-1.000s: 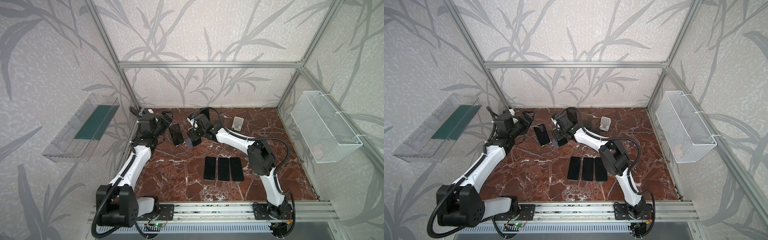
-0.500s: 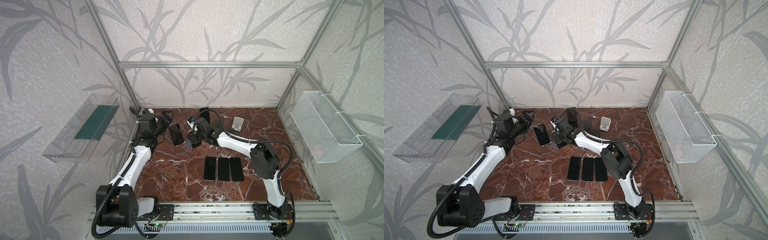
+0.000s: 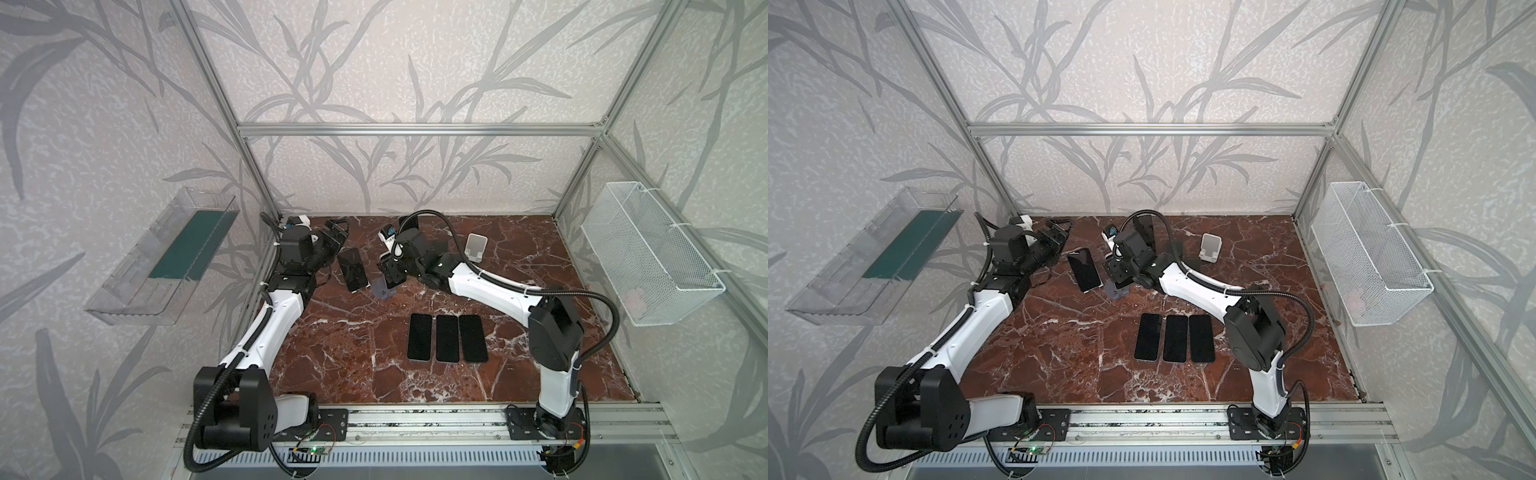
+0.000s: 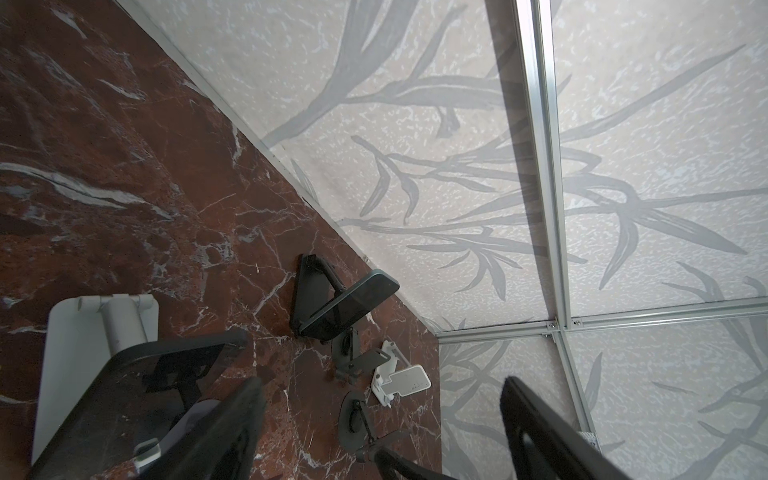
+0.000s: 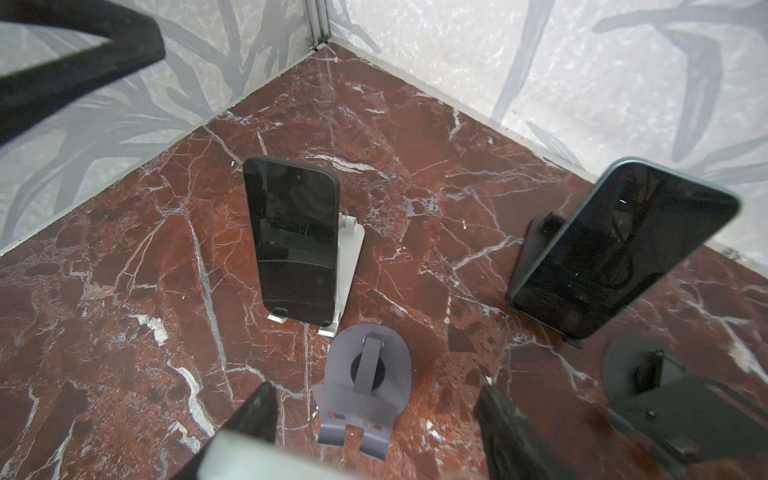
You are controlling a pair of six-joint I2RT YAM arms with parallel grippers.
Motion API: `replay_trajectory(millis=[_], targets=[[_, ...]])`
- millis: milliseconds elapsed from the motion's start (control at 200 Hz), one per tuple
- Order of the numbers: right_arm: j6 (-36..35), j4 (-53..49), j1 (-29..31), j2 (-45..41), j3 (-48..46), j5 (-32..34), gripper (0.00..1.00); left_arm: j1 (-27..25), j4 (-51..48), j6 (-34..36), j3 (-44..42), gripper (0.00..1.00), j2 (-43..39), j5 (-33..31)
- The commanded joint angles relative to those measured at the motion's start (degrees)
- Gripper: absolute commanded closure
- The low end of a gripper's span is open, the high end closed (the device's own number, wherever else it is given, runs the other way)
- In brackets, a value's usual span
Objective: Remove the phone from the phone stand
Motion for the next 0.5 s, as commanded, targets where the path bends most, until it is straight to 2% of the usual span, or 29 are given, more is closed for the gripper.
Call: replay_trajectory(millis=[0,235,425,495], targets=[[-1.1,-2.4,0.1,-9.2,-3.4,4.0,0.36,-3.5,1.2,1.6,2.1,0.11,0.4,1.2],[0.4,-10.4,-2.8,-27.6,-19.6,10.5,0.36,-14.3,0.6,4.8,3.7,0.11,0.0,2.8],[4.6,-19.6,-9.6,-42.0,-30.7,11.5,0.36,-22.3,-0.3,6.9,5.1,0.11,0.7,4.2],[7.7,-21.9,-12.6,-46.8,-34.4,9.9,0.37,-24.4,-0.6,7.4,5.6,0.11,1.1,5.0]])
